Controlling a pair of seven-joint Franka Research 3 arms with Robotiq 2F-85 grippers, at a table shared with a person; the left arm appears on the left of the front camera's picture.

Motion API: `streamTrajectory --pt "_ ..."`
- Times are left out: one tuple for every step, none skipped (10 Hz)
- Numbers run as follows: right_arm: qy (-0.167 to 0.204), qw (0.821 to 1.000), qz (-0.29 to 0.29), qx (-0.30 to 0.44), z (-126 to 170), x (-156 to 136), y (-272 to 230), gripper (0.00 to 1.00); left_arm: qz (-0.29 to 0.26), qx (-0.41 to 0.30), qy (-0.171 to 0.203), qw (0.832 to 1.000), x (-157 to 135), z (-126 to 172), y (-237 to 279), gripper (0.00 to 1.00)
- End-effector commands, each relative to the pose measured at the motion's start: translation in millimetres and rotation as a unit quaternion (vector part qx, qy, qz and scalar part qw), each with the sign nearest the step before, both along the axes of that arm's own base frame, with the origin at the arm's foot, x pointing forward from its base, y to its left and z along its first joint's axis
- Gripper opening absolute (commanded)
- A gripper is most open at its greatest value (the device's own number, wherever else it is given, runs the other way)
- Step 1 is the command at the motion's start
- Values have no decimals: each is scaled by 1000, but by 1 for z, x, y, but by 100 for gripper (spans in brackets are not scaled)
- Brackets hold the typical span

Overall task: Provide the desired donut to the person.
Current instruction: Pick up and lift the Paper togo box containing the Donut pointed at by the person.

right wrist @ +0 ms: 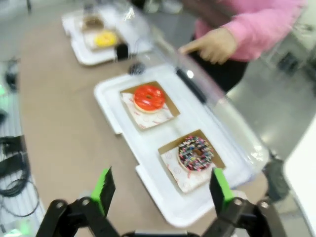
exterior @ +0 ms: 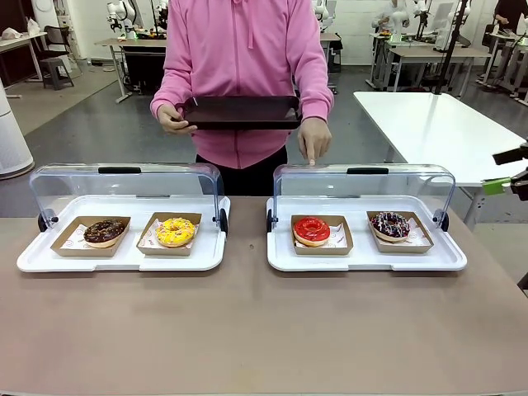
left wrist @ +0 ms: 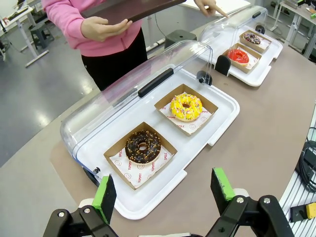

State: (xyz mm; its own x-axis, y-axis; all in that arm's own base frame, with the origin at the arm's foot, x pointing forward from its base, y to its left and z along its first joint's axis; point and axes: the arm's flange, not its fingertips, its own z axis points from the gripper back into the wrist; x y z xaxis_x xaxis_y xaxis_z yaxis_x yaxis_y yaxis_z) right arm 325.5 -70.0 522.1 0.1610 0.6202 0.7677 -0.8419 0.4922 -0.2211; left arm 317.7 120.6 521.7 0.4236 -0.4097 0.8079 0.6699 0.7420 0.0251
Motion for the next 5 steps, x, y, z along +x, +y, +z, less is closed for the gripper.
streamTrajectory --pt "-3 990 68 -125 23 12 79 100 0 -5 0 1000 1 -1 0 100" --pt "10 978 84 -191 16 22 127 100 0 -5 0 1000 1 -1 0 100" --pt "14 962 106 -252 -6 32 177 100 0 -5 0 1000 1 -1 0 100" --pt "17 951 123 -283 -28 40 205 100 0 -5 0 1000 1 -1 0 100" --pt "8 941 129 -313 -54 48 228 100 0 -5 0 1000 1 -1 0 100"
